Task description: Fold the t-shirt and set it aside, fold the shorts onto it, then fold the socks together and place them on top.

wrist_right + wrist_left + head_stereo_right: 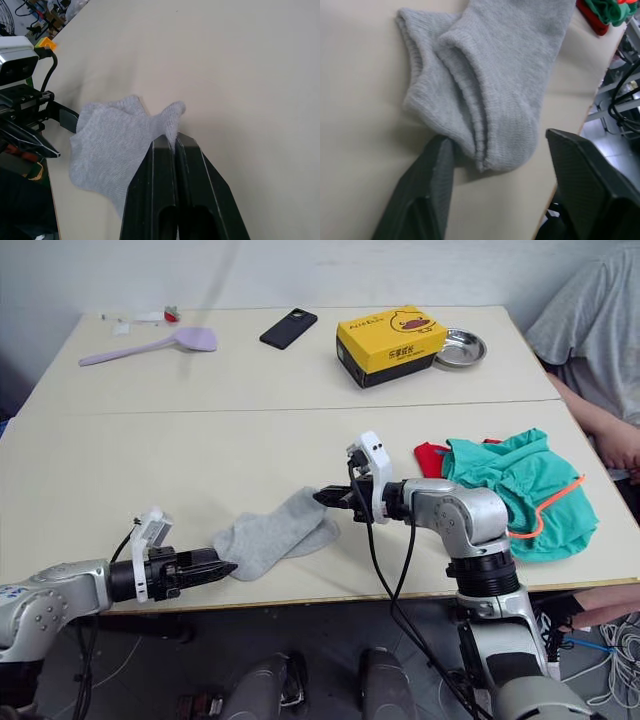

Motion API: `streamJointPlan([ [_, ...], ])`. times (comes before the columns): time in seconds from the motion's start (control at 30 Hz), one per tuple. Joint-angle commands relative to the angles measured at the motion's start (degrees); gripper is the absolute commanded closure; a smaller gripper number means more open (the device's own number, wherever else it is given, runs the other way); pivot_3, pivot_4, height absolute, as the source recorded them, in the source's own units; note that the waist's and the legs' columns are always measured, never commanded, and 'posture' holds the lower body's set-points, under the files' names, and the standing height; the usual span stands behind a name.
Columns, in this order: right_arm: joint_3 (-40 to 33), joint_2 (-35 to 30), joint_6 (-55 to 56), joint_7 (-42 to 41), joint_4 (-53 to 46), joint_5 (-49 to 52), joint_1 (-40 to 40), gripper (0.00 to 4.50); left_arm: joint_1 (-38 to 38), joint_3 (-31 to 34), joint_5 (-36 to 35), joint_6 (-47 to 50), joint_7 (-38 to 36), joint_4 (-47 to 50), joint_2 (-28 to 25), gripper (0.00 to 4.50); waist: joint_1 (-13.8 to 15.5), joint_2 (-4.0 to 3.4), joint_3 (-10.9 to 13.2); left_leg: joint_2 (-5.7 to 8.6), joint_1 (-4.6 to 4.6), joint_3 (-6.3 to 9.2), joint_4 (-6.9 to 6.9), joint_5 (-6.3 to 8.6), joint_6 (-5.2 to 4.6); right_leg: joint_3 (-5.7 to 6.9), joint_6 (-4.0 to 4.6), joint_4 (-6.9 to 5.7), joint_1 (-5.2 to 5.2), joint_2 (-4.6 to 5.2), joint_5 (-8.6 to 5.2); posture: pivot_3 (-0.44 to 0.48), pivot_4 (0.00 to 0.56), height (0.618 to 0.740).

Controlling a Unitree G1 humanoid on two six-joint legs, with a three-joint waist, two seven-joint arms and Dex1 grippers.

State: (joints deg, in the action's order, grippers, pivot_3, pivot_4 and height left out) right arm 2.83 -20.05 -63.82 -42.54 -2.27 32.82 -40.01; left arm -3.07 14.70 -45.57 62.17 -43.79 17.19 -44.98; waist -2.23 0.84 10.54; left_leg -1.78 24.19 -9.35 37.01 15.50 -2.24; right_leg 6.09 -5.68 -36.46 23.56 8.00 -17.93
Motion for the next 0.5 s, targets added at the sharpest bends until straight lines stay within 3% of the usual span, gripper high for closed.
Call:
streamJointPlan([
  [0.03, -0.3, 0.2, 0.5, 0.3, -2.3, 1.2, 0.4, 4.50, 2.3, 1.6, -1.7, 3.8, 1.5, 2.3, -1.2, 1.29, -0.3, -0.01, 0.0, 0.01, 0.00, 0.00, -0.02, -0.01, 0.00, 0.00, 0.00, 0.00, 0.01, 0.00, 0.00, 0.000, 0.150, 0.740],
  [0.5, 0.9, 1.3, 1.1, 0.9, -2.6, 1.3, 0.5, 4.50, 0.8, 0.0, -9.1, 19.4, 10.5, 8.9, 2.2, 1.29, 0.1, -0.01, 0.0, 0.07, 0.00, 0.00, 0.02, -0.04, -0.09, 0.00, 0.02, 0.01, -0.05, 0.01, -0.01, 0.000, 0.150, 0.740],
])
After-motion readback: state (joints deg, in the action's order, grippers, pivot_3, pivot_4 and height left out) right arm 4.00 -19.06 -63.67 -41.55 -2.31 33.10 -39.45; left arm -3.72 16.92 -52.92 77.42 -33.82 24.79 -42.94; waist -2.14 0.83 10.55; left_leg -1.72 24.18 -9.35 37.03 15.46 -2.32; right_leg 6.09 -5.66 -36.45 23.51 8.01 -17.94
